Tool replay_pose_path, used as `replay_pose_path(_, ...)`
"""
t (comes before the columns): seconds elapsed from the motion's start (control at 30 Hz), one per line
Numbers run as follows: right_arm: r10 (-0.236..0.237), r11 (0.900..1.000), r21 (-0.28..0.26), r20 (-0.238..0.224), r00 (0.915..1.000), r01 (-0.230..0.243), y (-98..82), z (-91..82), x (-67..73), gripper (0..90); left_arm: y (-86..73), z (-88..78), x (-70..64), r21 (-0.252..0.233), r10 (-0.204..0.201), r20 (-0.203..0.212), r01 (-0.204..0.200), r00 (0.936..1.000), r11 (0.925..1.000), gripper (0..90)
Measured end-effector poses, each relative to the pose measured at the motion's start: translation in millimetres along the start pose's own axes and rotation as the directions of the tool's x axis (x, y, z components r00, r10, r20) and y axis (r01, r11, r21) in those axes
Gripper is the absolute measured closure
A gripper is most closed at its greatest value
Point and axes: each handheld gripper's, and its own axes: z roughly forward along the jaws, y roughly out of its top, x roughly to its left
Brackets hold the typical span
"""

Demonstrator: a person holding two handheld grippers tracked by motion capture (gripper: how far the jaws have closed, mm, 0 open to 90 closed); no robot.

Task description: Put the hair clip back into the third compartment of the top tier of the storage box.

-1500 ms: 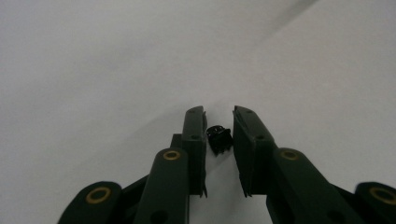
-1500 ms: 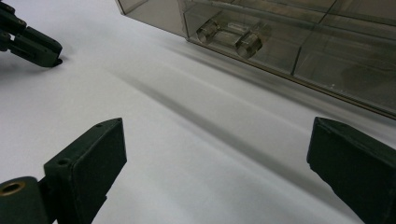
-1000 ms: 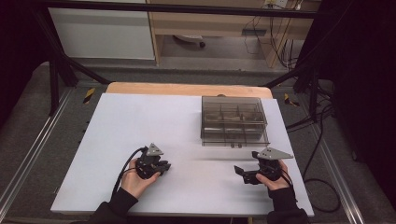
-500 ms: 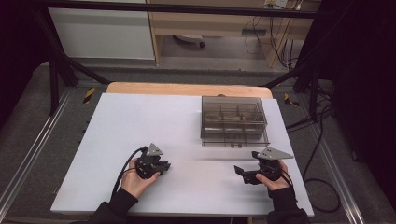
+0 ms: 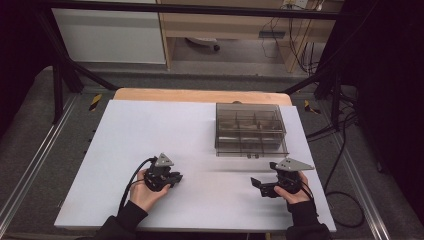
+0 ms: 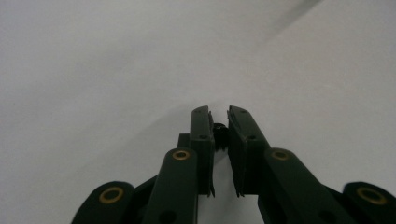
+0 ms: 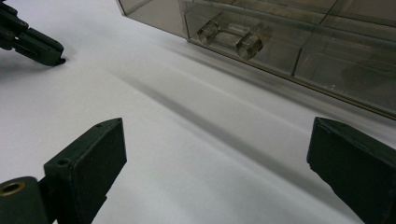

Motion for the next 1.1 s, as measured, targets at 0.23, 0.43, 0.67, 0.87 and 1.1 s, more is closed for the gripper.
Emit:
replay_pose_path(0.23,-0.001,1.0,0.001,0.002,1.0,0.001,-0.1,0.0,-0.3,5.2,-0.1,0.2,0.2,-0.005,0.001,-0.001,-0.001,1.0,1.0,80.3)
replay_pose_path(0.43,0.0,1.0,0.001,0.0,1.0,0.0,0.0,0.0,-0.1,5.2,0.7,-2.7,1.0,-0.021,-0.004,0.0,0.004,1.0,0.9998,80.4)
replay_pose_path(0.67,0.0,1.0,0.001,0.0,1.0,0.0,0.0,0.1,0.0,5.2,1.9,-5.6,0.6,-0.022,-0.004,0.011,0.005,0.9999,0.9998,80.4)
replay_pose_path(0.87,0.001,1.0,0.005,-0.001,1.0,-0.001,-0.2,0.5,0.0,5.2,2.5,-6.4,-1.1,-0.024,-0.003,0.016,0.003,0.9999,0.9997,80.4)
replay_pose_path(1.1,0.002,1.0,0.005,-0.002,1.0,-0.002,-0.2,0.7,0.0,5.2,3.5,-8.8,-1.5,-0.028,-0.004,0.022,0.004,0.9998,0.9996,80.3)
